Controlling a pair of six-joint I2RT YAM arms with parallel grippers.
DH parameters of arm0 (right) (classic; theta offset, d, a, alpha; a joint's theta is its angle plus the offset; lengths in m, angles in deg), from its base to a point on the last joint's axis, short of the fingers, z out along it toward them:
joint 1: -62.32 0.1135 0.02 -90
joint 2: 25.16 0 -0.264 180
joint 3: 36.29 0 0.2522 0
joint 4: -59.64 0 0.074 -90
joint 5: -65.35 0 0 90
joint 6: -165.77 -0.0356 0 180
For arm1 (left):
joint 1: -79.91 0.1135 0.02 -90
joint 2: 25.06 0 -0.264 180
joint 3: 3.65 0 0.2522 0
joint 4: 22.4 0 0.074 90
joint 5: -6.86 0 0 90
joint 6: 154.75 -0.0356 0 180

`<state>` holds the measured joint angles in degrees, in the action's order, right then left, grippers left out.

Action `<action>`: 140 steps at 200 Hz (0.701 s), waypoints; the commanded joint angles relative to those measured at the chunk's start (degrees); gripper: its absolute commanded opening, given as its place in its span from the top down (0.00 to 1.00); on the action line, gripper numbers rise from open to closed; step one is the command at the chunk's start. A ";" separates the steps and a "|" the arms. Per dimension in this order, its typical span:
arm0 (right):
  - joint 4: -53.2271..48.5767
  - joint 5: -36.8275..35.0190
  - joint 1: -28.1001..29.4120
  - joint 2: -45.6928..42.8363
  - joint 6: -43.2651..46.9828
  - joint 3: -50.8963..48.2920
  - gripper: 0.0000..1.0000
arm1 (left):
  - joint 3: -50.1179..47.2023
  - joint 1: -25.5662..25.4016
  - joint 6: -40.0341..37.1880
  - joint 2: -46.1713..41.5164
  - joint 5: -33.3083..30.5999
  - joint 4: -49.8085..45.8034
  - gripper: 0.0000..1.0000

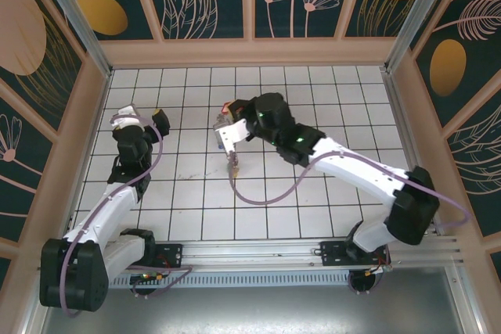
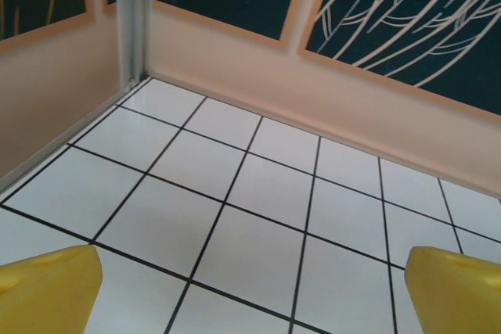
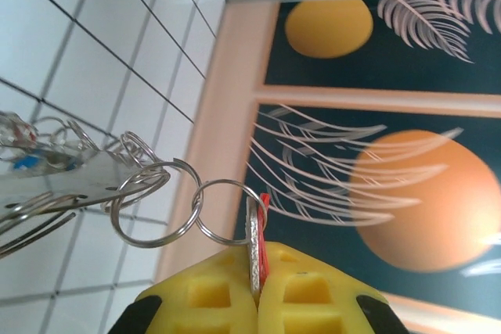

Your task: Put the keys on the keyring

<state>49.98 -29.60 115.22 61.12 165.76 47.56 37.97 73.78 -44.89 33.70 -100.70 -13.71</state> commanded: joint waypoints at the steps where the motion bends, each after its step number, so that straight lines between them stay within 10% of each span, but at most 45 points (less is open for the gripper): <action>1: 12.32 0.32 2.20 6.17 -10.19 3.98 1.00 | -0.65 1.24 1.25 -0.84 -1.84 -0.63 0.01; 60: 23.75 1.23 1.42 19.77 -27.75 10.79 1.00 | -4.57 1.74 4.18 -1.64 -5.49 0.72 0.01; 140: 23.04 2.62 -7.35 17.30 -27.35 -13.07 1.00 | -3.49 1.74 4.72 2.30 -1.70 1.03 0.02</action>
<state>72.21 -26.22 109.45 79.74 137.61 38.77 33.53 75.11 -42.11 34.88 -103.91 -13.66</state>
